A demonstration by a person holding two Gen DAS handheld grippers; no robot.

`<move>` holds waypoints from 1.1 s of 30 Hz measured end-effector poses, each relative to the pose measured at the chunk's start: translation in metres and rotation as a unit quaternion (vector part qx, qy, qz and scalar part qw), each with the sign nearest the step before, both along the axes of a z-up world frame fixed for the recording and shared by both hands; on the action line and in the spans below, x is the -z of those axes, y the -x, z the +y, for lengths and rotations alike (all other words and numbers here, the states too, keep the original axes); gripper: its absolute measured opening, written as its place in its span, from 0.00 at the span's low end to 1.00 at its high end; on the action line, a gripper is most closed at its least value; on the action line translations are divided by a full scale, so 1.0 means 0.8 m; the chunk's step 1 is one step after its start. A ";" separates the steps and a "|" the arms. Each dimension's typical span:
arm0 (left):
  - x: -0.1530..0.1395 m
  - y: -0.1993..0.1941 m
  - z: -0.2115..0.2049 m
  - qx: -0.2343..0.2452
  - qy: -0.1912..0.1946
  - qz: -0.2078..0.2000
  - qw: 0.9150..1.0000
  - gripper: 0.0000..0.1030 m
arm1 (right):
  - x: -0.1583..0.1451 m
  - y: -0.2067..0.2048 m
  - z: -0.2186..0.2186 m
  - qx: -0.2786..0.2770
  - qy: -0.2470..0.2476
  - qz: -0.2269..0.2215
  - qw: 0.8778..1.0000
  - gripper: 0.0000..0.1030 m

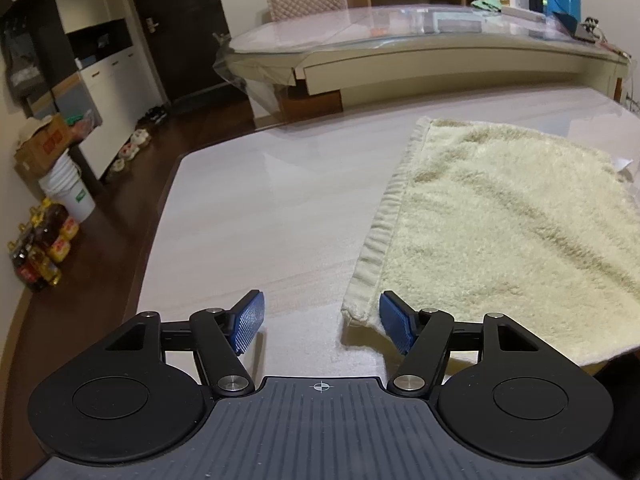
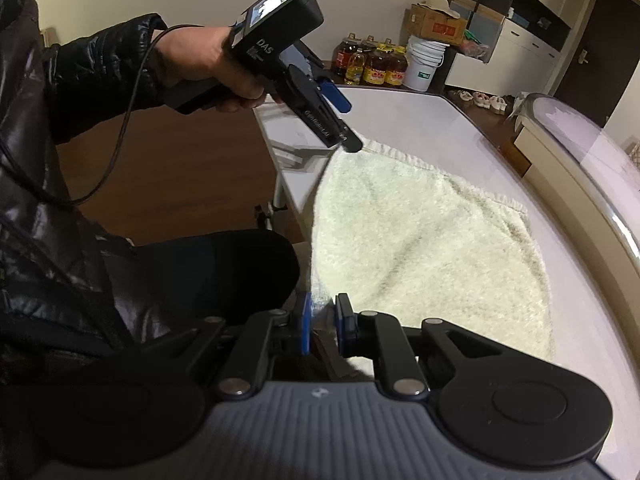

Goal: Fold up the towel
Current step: 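Lift the towel edge with the right tool and fold it over the towel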

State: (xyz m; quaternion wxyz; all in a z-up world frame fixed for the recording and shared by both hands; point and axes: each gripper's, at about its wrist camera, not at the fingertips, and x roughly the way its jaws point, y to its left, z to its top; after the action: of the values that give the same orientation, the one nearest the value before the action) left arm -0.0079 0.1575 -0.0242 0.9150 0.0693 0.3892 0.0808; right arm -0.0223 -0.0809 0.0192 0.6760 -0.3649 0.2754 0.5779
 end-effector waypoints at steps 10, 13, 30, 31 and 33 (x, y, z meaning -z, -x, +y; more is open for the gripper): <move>0.001 0.002 0.002 -0.003 0.003 -0.004 1.000 0.70 | -0.004 0.012 0.003 -0.038 0.012 -0.016 0.999 0.13; -0.003 0.002 0.003 -0.004 0.014 -0.013 1.000 0.70 | -0.020 -0.002 0.003 -0.037 0.009 -0.019 0.999 0.13; -0.048 -0.005 0.025 -0.052 0.008 -0.077 0.996 0.72 | -0.082 -0.165 0.068 -0.091 0.036 0.061 0.993 0.13; -0.048 -0.006 0.027 -0.056 0.008 -0.078 0.995 0.72 | -0.081 -0.175 0.074 -0.094 0.041 0.065 0.993 0.13; -0.049 -0.007 0.031 -0.063 0.010 -0.078 0.995 0.73 | -0.077 -0.200 0.088 -0.102 0.053 0.072 0.991 0.13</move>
State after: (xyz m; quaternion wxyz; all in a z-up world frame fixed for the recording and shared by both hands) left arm -0.0021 0.1822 0.0146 0.9364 0.0288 0.3208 0.1390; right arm 0.1374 -0.0104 0.0811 0.5716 -0.3836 0.3146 0.6536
